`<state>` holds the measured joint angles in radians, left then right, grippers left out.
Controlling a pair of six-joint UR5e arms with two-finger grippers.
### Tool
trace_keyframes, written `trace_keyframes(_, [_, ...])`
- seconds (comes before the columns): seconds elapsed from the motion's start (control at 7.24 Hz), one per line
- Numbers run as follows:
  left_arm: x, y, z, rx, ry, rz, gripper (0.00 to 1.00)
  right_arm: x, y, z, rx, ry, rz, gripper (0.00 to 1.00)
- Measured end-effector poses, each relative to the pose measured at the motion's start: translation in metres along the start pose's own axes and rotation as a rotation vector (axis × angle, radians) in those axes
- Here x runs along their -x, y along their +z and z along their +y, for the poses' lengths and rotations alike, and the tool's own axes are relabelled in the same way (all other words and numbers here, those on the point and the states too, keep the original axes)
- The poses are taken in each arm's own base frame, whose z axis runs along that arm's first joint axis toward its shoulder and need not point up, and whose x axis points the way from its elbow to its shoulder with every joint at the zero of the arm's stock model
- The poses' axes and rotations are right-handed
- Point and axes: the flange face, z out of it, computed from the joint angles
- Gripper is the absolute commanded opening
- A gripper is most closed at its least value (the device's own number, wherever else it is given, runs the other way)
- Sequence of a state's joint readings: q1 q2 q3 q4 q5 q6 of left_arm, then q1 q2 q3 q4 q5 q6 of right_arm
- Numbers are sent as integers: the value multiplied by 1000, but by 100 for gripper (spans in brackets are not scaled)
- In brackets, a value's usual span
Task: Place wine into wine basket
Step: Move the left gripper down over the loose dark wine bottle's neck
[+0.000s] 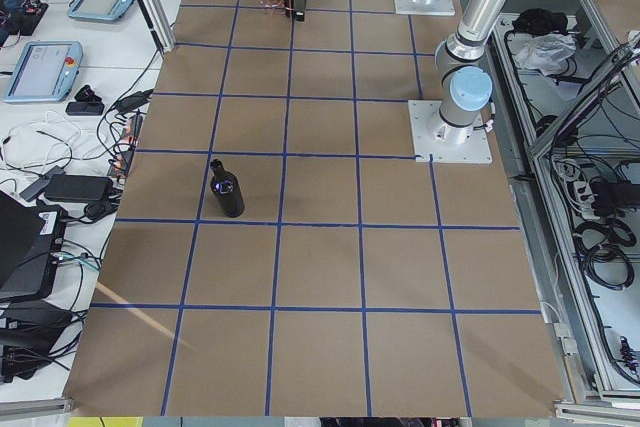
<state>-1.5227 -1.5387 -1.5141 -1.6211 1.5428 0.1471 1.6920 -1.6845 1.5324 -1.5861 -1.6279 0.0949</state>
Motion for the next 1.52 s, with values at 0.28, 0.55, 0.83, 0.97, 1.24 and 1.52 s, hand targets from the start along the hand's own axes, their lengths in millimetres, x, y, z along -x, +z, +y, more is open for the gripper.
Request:
trace_keyframes(0.28, [20,3,-6,-3,5,2,100,0,0,0,0,1,-1,100])
trace_keyframes(0.55, [64,5,-16,-13,-4,-1,100,0,0,0,-1,2,-2,99])
trace_keyframes(0.83, [136,7,-30,-40,-13,-12,100,0,-1,0,-1,2,-4,99])
trace_keyframes(0.97, [175,6,-39,-51,4,-24,100,0,-1,0,-1,2,-4,99])
trace_keyframes(1.24, [245,6,-58,-57,16,-43,100,0,-1,1,0,2,-4,100])
trace_keyframes(1.52, [305,23,-71,-56,9,-51,100,0,0,1,1,2,-4,99])
